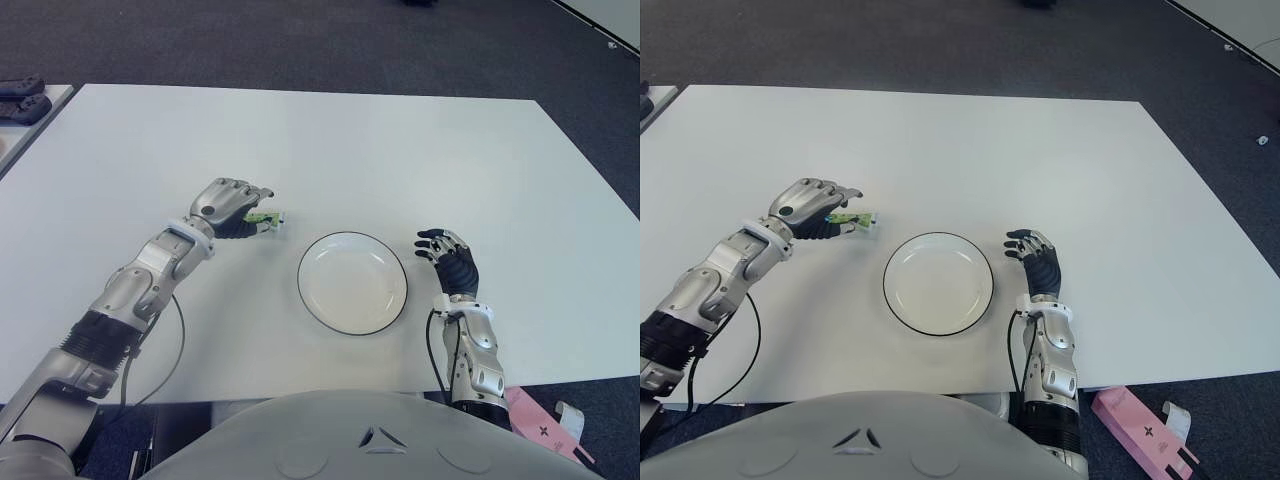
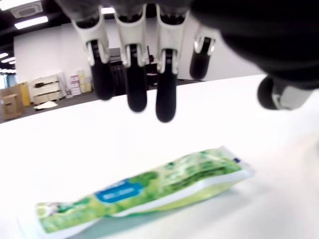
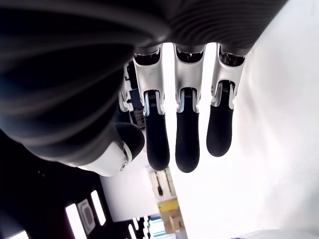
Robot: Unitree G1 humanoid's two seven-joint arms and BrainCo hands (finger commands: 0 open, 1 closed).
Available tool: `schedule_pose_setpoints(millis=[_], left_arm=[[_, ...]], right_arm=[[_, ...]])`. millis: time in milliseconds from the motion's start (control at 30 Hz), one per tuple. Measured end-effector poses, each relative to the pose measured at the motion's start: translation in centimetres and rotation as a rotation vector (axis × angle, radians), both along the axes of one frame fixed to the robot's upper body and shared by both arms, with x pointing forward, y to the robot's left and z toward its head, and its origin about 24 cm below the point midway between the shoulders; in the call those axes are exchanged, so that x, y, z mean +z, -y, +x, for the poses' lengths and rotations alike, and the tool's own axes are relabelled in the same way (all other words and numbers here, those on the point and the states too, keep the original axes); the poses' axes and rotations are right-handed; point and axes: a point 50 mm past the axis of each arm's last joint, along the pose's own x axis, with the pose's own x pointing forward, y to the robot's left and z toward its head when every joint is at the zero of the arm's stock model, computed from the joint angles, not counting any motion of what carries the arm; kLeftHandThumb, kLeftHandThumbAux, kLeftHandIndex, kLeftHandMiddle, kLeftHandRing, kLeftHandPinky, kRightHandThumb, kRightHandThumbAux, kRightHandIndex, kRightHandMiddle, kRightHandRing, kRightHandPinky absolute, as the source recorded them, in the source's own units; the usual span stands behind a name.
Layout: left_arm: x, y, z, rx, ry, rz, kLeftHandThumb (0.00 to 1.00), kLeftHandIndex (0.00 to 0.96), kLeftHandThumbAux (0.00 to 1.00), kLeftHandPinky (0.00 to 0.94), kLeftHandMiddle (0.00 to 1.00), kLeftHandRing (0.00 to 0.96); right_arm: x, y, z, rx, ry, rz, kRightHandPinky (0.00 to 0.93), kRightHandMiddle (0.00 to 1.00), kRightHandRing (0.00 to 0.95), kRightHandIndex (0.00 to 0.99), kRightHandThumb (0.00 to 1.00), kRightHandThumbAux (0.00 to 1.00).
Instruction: Put the toothpaste on the table into the plate.
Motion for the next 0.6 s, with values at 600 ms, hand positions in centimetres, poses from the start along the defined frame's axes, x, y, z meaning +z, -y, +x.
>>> schedule_pose_setpoints(millis=[600], left_arm=[[-0.37, -1.00, 0.17, 0.095, -0.112, 0.090, 0.498, 0.000, 0.149, 0.000, 0.000, 0.000]], right_arm=[[0.05, 0.09, 0.00, 0.001, -0.001, -0.011, 0.469, 0.444, 0.464, 0.422, 0.712, 0.732]])
